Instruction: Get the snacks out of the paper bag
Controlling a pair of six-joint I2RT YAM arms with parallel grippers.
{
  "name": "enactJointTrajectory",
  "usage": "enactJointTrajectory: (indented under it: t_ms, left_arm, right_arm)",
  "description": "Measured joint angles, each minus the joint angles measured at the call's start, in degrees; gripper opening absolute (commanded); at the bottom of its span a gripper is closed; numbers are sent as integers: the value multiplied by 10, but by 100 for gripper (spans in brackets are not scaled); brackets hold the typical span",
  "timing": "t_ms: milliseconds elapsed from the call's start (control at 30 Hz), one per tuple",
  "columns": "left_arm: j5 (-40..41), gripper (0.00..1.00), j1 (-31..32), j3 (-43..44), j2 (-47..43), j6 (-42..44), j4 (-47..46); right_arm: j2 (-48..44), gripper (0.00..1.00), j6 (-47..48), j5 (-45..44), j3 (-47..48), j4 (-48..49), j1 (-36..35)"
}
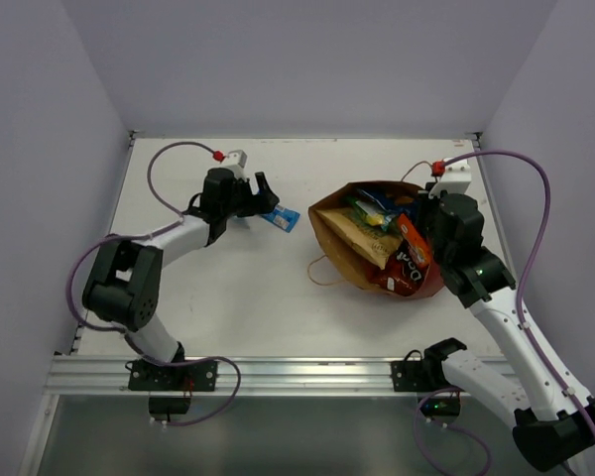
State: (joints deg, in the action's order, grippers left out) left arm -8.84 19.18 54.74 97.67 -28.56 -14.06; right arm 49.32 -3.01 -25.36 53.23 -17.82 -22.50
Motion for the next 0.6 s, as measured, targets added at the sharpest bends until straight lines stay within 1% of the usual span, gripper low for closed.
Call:
enactJointTrajectory:
  t_ms: [100,167,233,367,467,600]
  left_arm:
    - [7,99,8,9,-82,-3,49]
    - [20,98,27,40,-138,-8,89]
    - [36,96,67,77,-184,-18,111]
    - [56,93,189,111,-233,-63,108]
    - [60,91,266,123,-206,-111,99]
    - [63,86,334,173,-96,-156,105]
  right_arm:
    - [0,0,0,0,1,-2,0]
    - [0,0,0,1,3,-7,0]
    - [1,0,0,4,9,-14,0]
    - [1,0,0,9,14,-21,0]
    - [2,0,-2,10,16,-25,0]
    - [4,0,-7,18,26,-41,0]
